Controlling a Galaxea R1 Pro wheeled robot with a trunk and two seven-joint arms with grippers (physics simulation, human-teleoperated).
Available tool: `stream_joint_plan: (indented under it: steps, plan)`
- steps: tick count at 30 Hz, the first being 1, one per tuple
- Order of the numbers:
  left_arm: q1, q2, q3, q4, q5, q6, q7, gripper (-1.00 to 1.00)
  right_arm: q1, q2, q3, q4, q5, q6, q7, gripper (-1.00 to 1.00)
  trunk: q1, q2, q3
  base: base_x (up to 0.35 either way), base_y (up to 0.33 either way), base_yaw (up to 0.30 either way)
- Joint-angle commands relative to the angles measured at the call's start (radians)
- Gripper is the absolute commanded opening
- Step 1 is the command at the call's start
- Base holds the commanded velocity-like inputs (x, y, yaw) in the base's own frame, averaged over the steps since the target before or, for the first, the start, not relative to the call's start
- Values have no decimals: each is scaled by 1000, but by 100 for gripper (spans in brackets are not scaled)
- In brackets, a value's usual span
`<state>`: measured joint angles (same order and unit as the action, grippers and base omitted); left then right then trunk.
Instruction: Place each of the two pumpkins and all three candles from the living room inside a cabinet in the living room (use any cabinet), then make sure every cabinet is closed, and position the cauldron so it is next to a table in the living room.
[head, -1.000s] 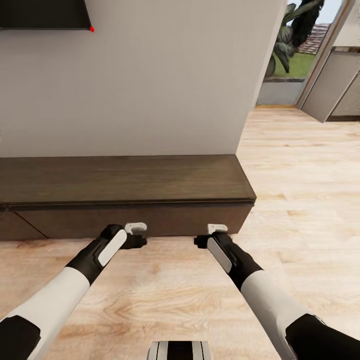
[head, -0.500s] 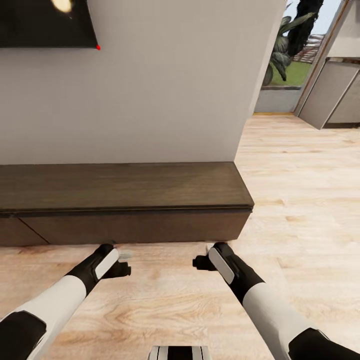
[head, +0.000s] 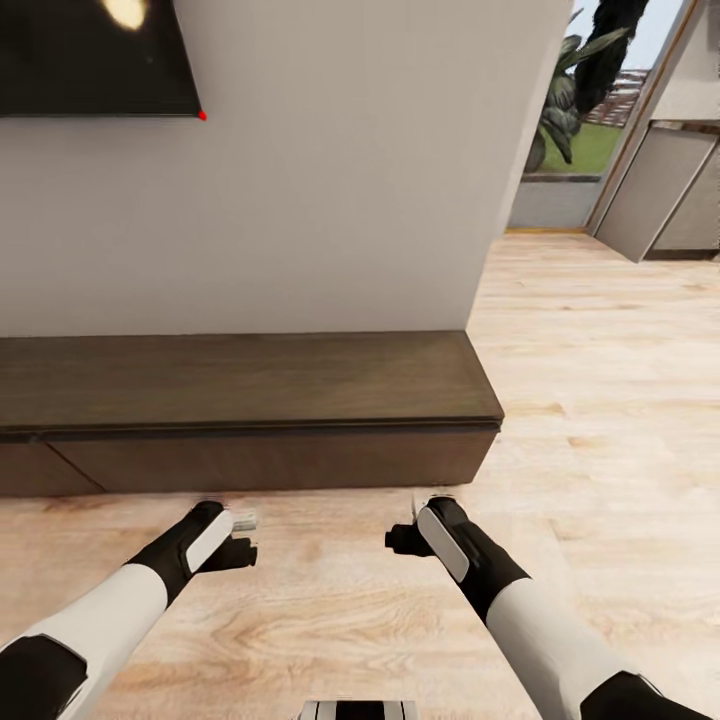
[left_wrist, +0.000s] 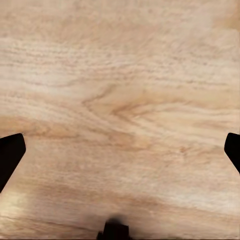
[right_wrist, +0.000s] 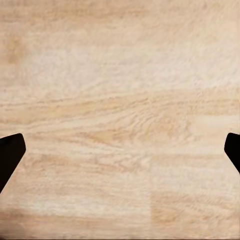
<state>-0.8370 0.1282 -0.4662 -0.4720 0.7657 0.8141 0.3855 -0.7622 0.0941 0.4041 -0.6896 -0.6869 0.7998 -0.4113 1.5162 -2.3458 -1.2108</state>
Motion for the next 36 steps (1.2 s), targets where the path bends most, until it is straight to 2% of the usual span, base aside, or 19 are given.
stream_joint_plan:
  steps: [1,5,17,27,30,32,36]
  plan:
    - [4,1,-8,-2,11,-1,8,100,3,0,3,-1,-10,1,-10,100,-4,7,2,-195,0,0]
    - [26,2,-10,-2,10,-37,8,100,35,0,2,-2,-8,-2,-10,100,-20,35,15,-224,0,0]
    - [75,2,-17,11,5,-75,9,100,102,0,2,4,-9,-22,-2,100,-66,119,37,-30,0,0]
    - [90,4,-19,129,7,-201,7,100,158,0,2,7,-7,-46,0,100,-104,189,52,0,0,0]
    - [103,3,-32,163,7,-241,7,100,176,0,3,9,-5,-64,0,100,-116,210,57,0,0,0]
    - [112,3,-34,166,7,-245,6,100,179,0,3,10,-5,-66,0,100,-123,224,60,0,0,0]
    - [145,3,-36,168,7,-300,6,100,200,-1,2,13,-4,-89,1,100,-139,252,65,0,0,0]
